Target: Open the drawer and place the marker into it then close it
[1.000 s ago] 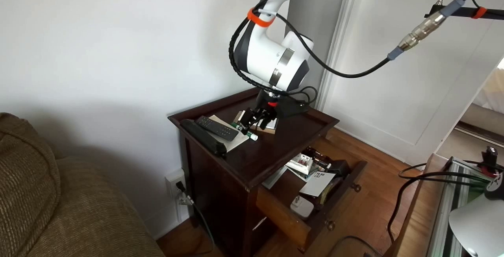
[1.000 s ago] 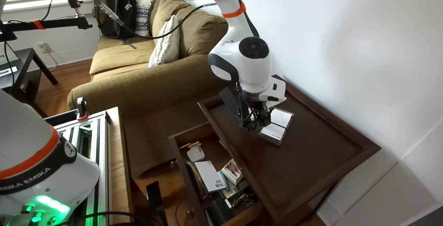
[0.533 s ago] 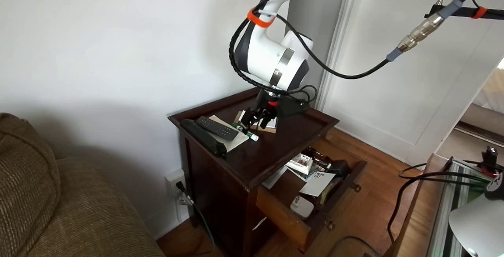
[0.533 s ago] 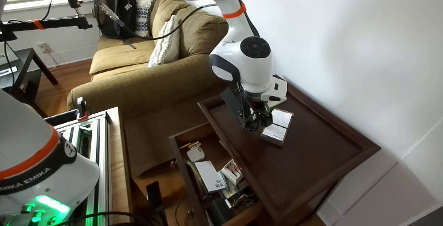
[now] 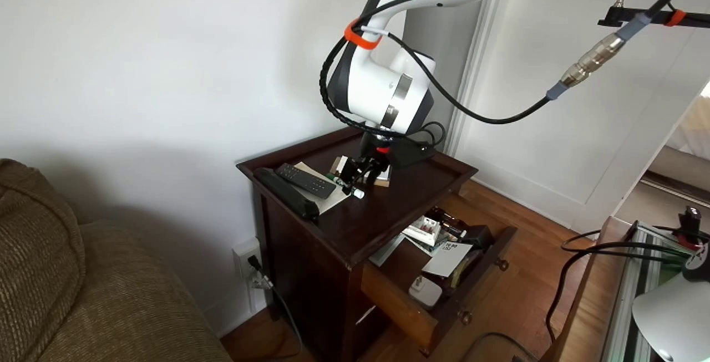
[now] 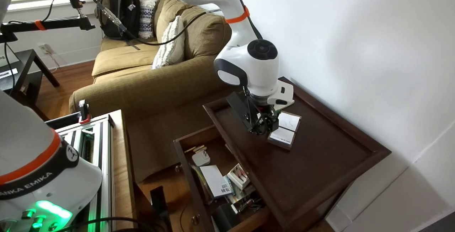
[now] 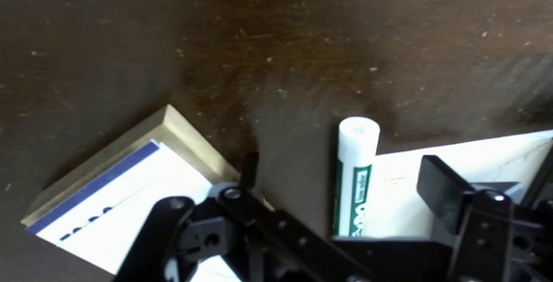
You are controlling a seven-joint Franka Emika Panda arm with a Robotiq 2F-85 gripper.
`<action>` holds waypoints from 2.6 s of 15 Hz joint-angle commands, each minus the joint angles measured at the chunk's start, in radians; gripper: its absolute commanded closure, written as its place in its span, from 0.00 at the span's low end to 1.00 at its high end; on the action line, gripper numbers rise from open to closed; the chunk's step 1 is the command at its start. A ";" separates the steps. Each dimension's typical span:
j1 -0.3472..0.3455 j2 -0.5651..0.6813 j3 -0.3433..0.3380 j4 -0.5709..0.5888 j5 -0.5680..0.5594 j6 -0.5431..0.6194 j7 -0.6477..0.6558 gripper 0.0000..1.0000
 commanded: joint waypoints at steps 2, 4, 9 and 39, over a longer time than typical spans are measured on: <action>0.046 0.018 -0.031 0.011 -0.048 0.006 0.067 0.26; 0.055 0.014 -0.038 0.009 -0.054 0.003 0.072 0.36; 0.063 0.007 -0.048 0.003 -0.064 -0.017 0.073 0.75; 0.231 -0.422 -0.161 -0.545 -0.204 0.168 1.071 0.95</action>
